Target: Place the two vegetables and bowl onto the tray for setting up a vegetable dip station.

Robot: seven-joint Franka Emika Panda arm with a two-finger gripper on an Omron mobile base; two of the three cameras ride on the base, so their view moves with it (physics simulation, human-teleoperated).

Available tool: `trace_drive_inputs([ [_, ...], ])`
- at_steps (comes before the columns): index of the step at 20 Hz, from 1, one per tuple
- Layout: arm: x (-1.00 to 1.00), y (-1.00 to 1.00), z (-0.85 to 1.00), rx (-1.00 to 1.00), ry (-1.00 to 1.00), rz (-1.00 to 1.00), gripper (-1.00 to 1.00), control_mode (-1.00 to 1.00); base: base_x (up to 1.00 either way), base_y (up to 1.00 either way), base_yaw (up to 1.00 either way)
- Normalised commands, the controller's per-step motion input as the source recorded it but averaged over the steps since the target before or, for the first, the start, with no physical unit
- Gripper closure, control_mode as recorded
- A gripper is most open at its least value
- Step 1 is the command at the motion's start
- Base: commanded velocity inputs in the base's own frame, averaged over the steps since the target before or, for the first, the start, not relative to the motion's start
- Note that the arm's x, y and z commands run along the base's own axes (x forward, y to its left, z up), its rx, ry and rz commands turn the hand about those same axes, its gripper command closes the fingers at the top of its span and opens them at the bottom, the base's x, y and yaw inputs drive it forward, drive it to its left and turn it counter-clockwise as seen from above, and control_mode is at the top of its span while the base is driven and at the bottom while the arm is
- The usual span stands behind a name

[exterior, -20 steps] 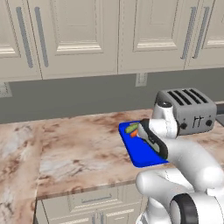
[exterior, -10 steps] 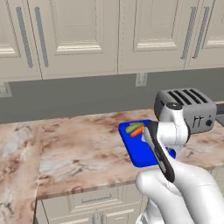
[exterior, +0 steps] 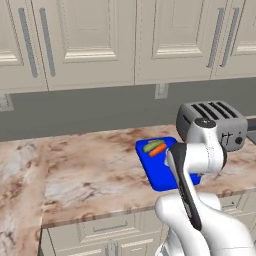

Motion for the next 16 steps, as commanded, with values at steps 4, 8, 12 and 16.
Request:
trace_drive_inputs([
  [4, -0.24, 0.0, 0.32, -0.04, 0.04, 0.0, -1.0, -1.0, 0.0, 0.0, 0.0],
  [8, -0.13, 0.0, 0.33, -0.01, 0.04, 0.0, -1.0, -1.0, 0.0, 0.0, 0.0],
  [12, -0.14, 0.02, 0.28, -0.02, 0.0, 0.06, -1.0, -1.0, 0.0, 0.0, 0.0],
  [16, -0.24, 0.14, 0.18, -0.04, 0.0, 0.09, -1.0, -1.0, 0.0, 0.0, 0.0],
])
